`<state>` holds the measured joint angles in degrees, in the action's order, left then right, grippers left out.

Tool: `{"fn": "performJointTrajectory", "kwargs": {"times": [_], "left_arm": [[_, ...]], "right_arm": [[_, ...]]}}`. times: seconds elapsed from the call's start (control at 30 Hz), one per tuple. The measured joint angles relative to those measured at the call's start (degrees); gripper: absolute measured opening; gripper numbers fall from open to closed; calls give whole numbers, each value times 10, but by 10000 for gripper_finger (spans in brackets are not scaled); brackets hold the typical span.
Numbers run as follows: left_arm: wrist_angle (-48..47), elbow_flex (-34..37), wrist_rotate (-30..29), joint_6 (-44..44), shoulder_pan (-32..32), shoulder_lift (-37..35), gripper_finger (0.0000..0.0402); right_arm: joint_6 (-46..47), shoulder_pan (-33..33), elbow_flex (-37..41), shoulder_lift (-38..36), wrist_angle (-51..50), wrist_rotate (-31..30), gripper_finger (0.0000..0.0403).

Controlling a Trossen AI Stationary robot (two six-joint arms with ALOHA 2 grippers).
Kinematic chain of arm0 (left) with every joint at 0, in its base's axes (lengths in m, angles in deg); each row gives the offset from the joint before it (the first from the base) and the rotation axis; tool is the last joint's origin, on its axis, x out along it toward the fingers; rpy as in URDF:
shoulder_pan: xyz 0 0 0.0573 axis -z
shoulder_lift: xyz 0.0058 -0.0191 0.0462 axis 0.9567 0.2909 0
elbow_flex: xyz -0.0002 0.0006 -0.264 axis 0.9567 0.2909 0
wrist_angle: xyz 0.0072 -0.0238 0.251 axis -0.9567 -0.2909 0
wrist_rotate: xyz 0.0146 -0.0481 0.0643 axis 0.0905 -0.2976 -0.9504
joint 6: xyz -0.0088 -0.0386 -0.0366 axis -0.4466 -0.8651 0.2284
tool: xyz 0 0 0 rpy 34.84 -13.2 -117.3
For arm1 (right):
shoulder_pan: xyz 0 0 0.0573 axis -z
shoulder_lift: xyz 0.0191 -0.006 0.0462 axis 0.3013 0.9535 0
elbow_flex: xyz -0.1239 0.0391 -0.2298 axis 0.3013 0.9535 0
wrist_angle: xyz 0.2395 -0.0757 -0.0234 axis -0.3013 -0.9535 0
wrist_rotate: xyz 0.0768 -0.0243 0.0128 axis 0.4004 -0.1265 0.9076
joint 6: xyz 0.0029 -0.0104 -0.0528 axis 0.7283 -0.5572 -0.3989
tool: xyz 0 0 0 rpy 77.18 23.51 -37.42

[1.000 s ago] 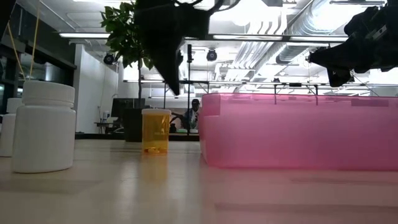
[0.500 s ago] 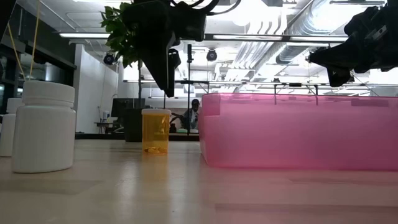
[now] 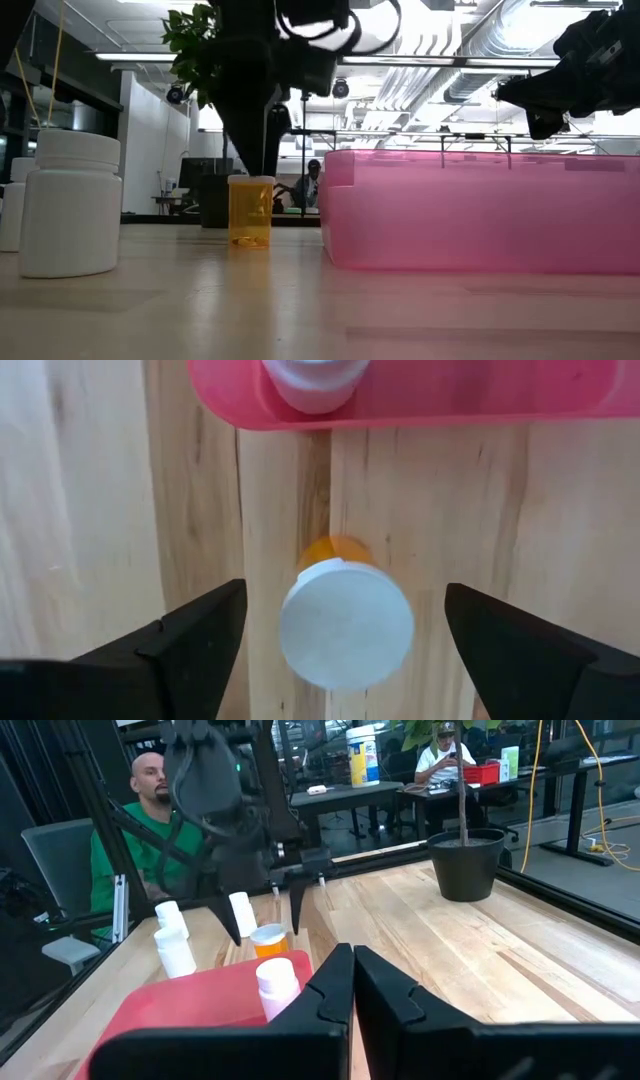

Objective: Pick and place pill bottles into a basket
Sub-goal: Put the orange pill bottle into the pink bin

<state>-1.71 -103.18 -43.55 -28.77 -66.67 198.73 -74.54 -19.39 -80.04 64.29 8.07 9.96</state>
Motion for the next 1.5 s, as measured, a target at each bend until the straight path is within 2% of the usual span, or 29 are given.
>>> {"fn": "performJointTrajectory", "kwargs": {"times": [0.37, 0.67, 0.8, 1.23, 1.33, 1.5], "left_arm": [[2, 0, 3, -12, 0, 47, 372], [13, 0, 0, 13, 0, 48, 372], [45, 19, 2, 33, 0, 48, 372], [52, 45, 3, 32, 0, 48, 370], [52, 45, 3, 32, 0, 48, 356], [52, 45, 6, 35, 0, 48, 310]], "right_arm": [[0, 0, 0, 0, 0, 0, 3], [0, 0, 0, 0, 0, 0, 3], [0, 0, 0, 0, 0, 0, 3], [0, 0, 0, 0, 0, 0, 2], [0, 0, 0, 0, 0, 0, 2], [0, 0, 0, 0, 0, 0, 2]]}}
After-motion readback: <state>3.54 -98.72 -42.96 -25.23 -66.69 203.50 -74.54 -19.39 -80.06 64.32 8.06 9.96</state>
